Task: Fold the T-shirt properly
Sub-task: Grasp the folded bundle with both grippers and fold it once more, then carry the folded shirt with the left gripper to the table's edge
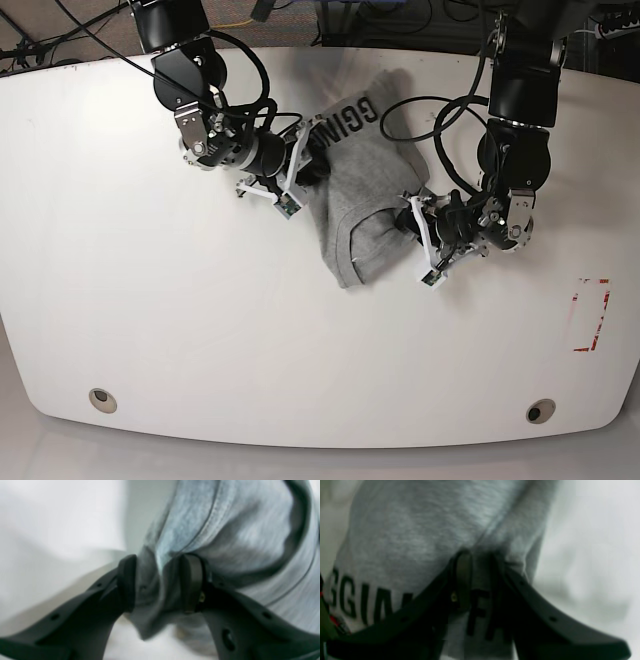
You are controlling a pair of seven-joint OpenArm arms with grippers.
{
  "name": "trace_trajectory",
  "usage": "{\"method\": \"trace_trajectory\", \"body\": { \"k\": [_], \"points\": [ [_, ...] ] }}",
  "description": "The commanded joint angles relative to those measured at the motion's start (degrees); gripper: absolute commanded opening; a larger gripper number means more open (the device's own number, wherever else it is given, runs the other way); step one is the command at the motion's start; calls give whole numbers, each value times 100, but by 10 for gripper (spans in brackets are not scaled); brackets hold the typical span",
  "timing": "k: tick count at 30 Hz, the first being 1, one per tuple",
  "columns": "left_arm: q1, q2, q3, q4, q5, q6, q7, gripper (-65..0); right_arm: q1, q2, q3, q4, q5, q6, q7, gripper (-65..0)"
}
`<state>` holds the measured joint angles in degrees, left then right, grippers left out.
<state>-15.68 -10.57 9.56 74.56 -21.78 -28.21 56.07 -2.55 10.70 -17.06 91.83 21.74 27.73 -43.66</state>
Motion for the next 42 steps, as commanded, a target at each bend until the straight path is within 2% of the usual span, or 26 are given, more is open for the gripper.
{"method": "trace_trajectory", "body": {
  "k": [1, 6, 8, 10, 16, 17, 19, 21, 24, 25, 28, 30, 33, 36, 42],
  "points": [
    [-274, 41, -11, 152, -112, 3, -82, -400, 66, -239, -118, 96, 81, 36, 71, -526],
    [-441, 24, -29, 495, -112, -6, -73, -400, 215, -635, -145, -36, 72, 27, 63, -526],
    [-423, -161, -38, 908, -112, -6, 32, -400, 250, -687, -197, -27, 81, 27, 45, -526],
    [-414, -310, -38, 1330, -112, 3, 120, -400, 259, -687, -224, 70, 134, 27, 45, -526],
    [8, -328, -46, 2253, -94, 3, 120, -399, 127, -644, 40, 553, 125, 27, 36, -526],
    [148, -328, -46, 2385, -68, 12, 120, -397, 83, -556, 137, 632, 116, 27, 36, -526],
    [368, -284, -29, 2508, 108, 12, 102, -397, 74, -424, 295, 694, 143, 27, 36, -526],
    [685, -64, -11, 2649, 354, 29, 85, -396, 48, -345, 453, 729, 143, 27, 27, -526],
    [1177, 279, -38, 2948, 899, 320, 85, -386, -57, -204, 735, 799, 143, 36, -60, -526],
    [1353, 402, -29, 3027, 1119, 478, 85, -361, -84, -151, 866, 817, 143, 71, -122, -526],
    [1713, 718, -29, 3045, 1567, 838, 6, -262, -110, -107, 1200, 817, 143, 89, -219, -526],
    [1968, 841, -29, 3027, 1752, 1032, -240, -226, -172, -98, 1411, 826, 143, 98, -227, -526],
    [2241, 868, -38, 2754, 1884, 1163, -539, -211, -277, -90, 1684, 834, 143, 318, -227, -526],
    [2250, 841, -55, 2368, 1884, 1163, -592, -215, -312, -90, 1956, 852, 143, 546, -236, -526],
    [2003, 402, -1321, 1629, 1848, 1146, -618, -215, -392, -98, 2484, 1212, 143, 748, -588, -526]
  ]
}}
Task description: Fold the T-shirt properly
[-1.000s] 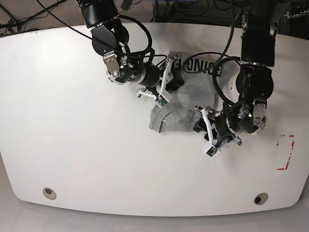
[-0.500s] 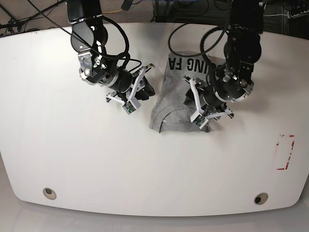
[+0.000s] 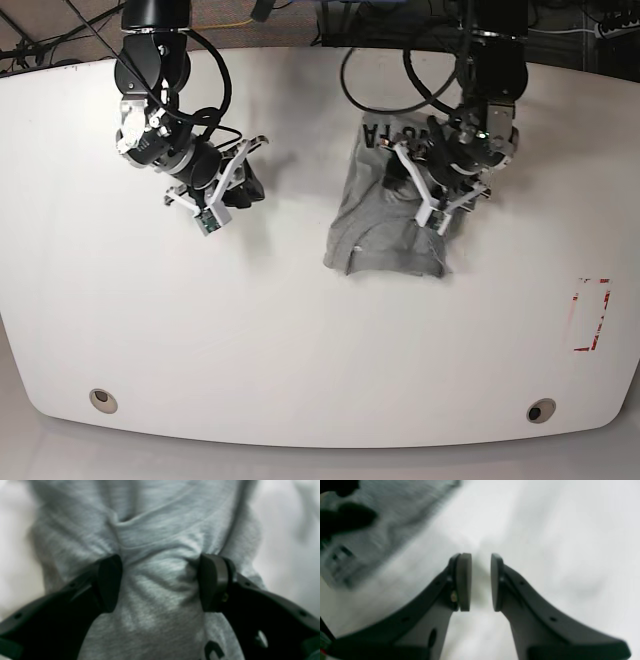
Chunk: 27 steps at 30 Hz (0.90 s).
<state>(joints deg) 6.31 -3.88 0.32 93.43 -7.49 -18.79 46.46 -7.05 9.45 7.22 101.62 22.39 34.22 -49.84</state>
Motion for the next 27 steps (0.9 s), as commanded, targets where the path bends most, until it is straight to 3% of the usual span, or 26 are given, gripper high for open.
{"method": "trace_trajectory", "body": {
  "k": [1, 5, 14, 18, 22, 26, 27],
  "points": [
    [-283, -399, -581, -389, 419, 204, 343, -215, 59, 26, 73, 286, 77, 126, 31, -526],
    [-486, -1067, -1012, -820, 419, 46, 343, -215, 6, 123, 100, 646, 33, 126, -13, -526],
    [-661, -2561, -1794, -1760, 419, -1352, 141, -215, -64, 290, 100, 989, 68, 126, -13, -526],
    [-670, -3168, -1926, -2086, 419, -1537, -237, -215, -170, 290, 100, 1095, 33, 126, -13, -526],
    [-705, -3458, -2322, -2332, 410, -1590, -254, -215, -231, 290, 100, 1086, 33, 126, 22, -526],
    [-679, -3599, -2568, -2217, 419, -2121, -228, -217, -223, 290, 82, 1077, 24, 126, 22, -526],
    [-670, -3599, -2656, -2050, 419, -2121, -202, -217, -187, 290, 82, 1068, 24, 126, 22, -526]
  ]
}}
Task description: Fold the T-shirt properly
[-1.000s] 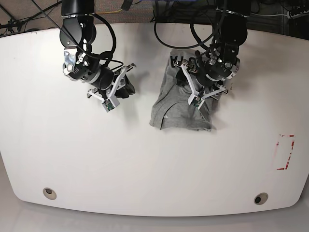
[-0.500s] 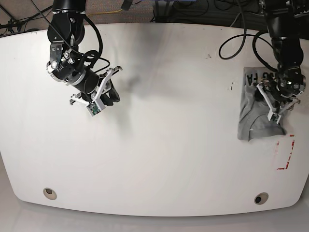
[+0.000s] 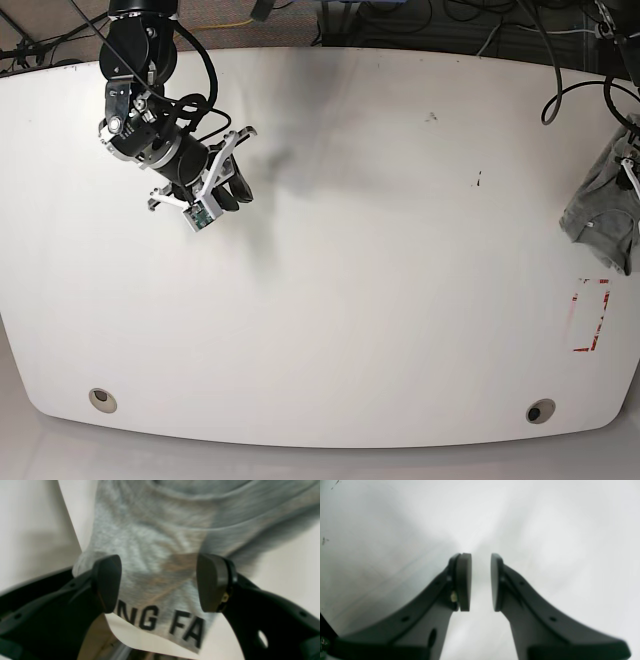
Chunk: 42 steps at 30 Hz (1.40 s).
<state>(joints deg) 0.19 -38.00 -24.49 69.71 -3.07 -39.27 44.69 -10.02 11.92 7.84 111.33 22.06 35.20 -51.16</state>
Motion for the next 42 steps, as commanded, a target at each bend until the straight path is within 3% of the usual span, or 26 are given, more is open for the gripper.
{"method": "trace_trajectory", "body": {
  "k": [1, 4, 7, 14, 16, 21, 24, 28, 32, 38, 42],
  "points": [
    [-58, -187, -228, 470, -23, -73, 54, -217, 127, 43, 21, 89, 48, 27, 153, -526],
    [-41, -108, -483, 1165, -31, -73, 503, -217, 268, 78, 38, 89, 48, 27, 153, -526],
    [91, 393, -790, 2185, -23, -73, 828, -237, 356, 324, 38, 89, 48, 27, 171, -526],
    [135, 1659, -685, 3574, 4, -73, 670, -258, 725, 412, 30, -263, 31, -17, 751, -526],
    [250, 2195, -659, 3934, 13, 186, 151, -258, 716, 412, 38, -403, -303, -26, 1155, -526],
    [461, 3022, -342, 3881, 21, 1056, -1563, -258, 716, 227, 38, -1027, -1525, 10, 2527, -526],
    [839, 3101, 247, 3662, 276, 1628, -2477, -258, 479, 69, 223, -1467, -2097, 1, 3740, -526],
    [1366, 3242, 941, 3345, 813, 2480, -3708, -258, 136, -63, 680, -1880, -2228, -8, 4909, -526],
    [2043, 3347, 1152, 3257, 936, 2894, -4473, -258, -382, -80, 988, -1880, -2228, 18, 5076, -526],
    [3335, 3461, 1231, 3662, 716, 2929, -4543, -258, -1569, -98, 1111, -1344, -2176, 10, 5094, -526],
    [4285, 3637, 1223, 3996, 505, 2938, -4543, -258, -2404, -107, 1357, -1071, -1402, 18, 5094, -526]
  ]
}}
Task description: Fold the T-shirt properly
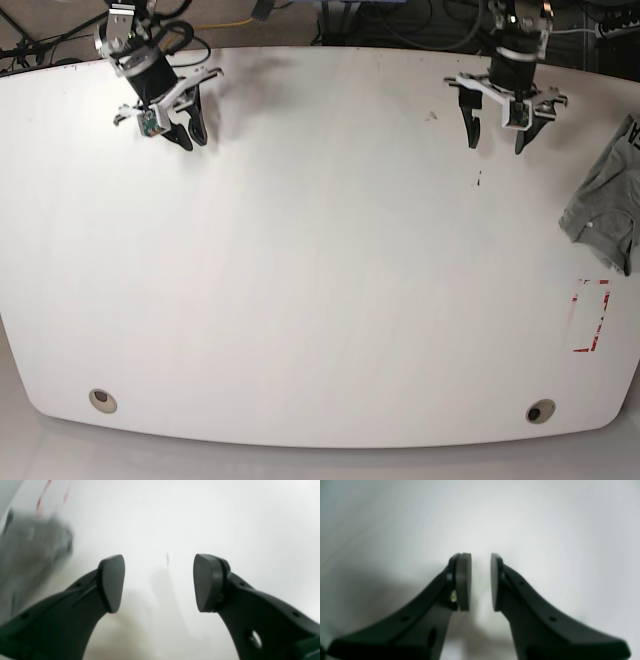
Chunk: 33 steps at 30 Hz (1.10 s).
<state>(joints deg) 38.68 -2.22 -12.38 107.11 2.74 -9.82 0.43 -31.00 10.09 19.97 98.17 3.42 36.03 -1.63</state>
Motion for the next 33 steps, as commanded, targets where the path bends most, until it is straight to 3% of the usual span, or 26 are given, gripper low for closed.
{"method": "trace_trajectory", "body": {
  "k": [1, 11, 15, 17, 22, 28, 33],
  "points": [
    [673, 77, 12, 318, -85, -7, -117, -258, -500, 77, 162, 332, 629, -73, 141, -526],
    [2792, 209, 38, 564, -560, -7, -126, -261, -2407, 68, 188, 719, 849, -100, 361, -528],
    [3205, 173, 47, 379, -578, -7, -117, -261, -2996, -275, 188, 702, 788, -100, 791, -528],
    [3275, 173, 47, 186, -569, -15, -117, -261, -3190, -398, 179, 693, 788, -100, 756, -528],
    [2985, 165, 56, -975, -569, -24, -117, -261, -3348, -486, -49, -177, 788, -100, 783, -528],
    [1877, -178, 276, -2707, -569, -33, -109, -261, -2645, -442, -489, -1734, 735, -117, 783, -528],
    [928, -354, 759, -4192, -604, -7, -109, -261, -1730, -406, -603, -3166, 287, -117, 791, -528]
  ]
}}
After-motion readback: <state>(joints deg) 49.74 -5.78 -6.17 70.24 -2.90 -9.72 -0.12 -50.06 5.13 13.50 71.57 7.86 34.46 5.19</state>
